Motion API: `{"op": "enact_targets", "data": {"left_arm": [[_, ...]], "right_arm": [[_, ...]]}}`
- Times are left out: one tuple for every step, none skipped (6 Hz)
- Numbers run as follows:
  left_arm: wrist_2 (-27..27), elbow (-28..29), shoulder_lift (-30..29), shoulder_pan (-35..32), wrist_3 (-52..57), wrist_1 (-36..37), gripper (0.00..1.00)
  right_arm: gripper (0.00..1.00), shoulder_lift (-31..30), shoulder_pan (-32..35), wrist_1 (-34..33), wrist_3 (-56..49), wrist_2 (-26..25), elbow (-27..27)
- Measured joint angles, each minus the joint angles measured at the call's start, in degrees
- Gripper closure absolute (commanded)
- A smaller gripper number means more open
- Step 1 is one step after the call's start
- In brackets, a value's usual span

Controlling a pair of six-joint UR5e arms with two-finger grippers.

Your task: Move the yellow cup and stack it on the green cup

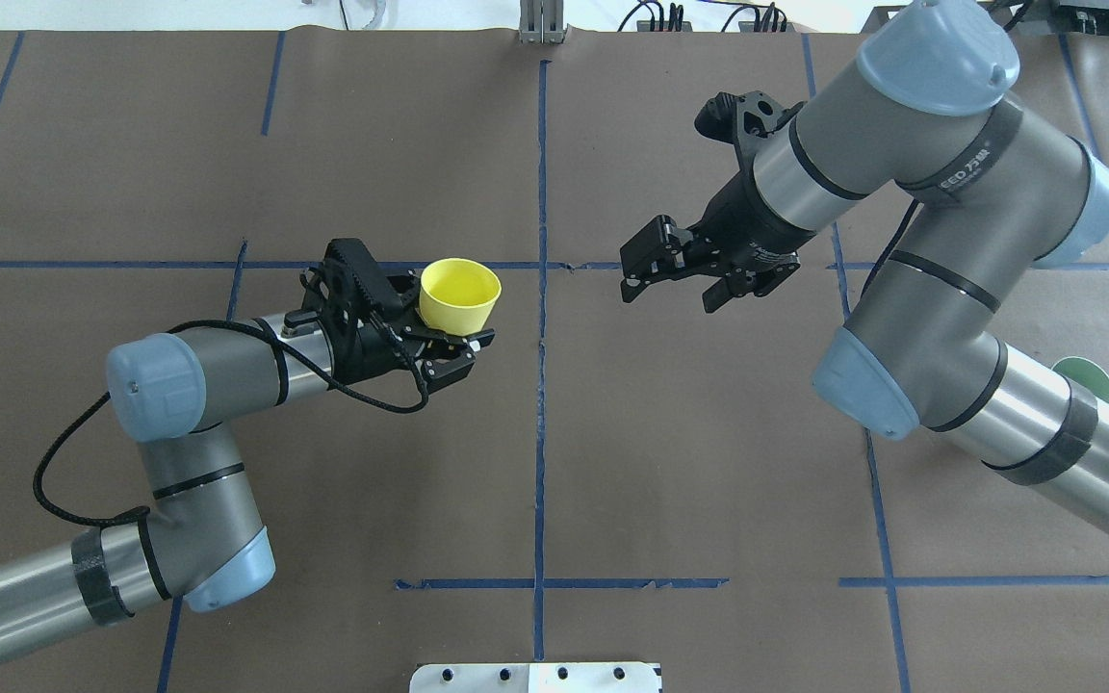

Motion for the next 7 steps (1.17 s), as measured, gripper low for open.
{"op": "enact_targets", "data": {"left_arm": [[-0.16, -0.12, -0.25, 2.08, 1.74, 0.13, 0.98], [-0.18, 0.02, -0.57, 3.68, 2.83, 0.24, 0.97], [-0.15, 0.17, -0.88, 4.77, 3.13, 0.28, 0.95], [-0.14, 0.15, -1.23, 5.42, 3.06, 0.23, 0.92], [-0.14, 0.06, -1.63, 6.1, 2.9, 0.21, 0.83], [-0.08, -0.03, -1.95, 6.9, 2.78, 0.23, 0.83], [0.0, -0.12, -2.08, 7.43, 2.71, 0.24, 0.82]], "right_arm": [[0.0, 1.24, -0.78, -0.02, 0.67, -0.1, -0.54], [0.0, 2.01, -1.81, -0.03, 1.31, -0.13, -0.82], [0.0, 2.36, -3.23, -0.04, 1.79, -0.14, -0.93], [0.0, 2.68, -4.72, -0.04, 1.98, -0.17, -1.16], [0.0, 3.7, -5.64, -0.04, 2.37, -0.18, -2.06], [0.0, 4.84, -6.29, -0.01, 2.92, -0.19, -3.27], [0.0, 5.4, -7.05, 0.03, 3.18, -0.53, -4.16]]}}
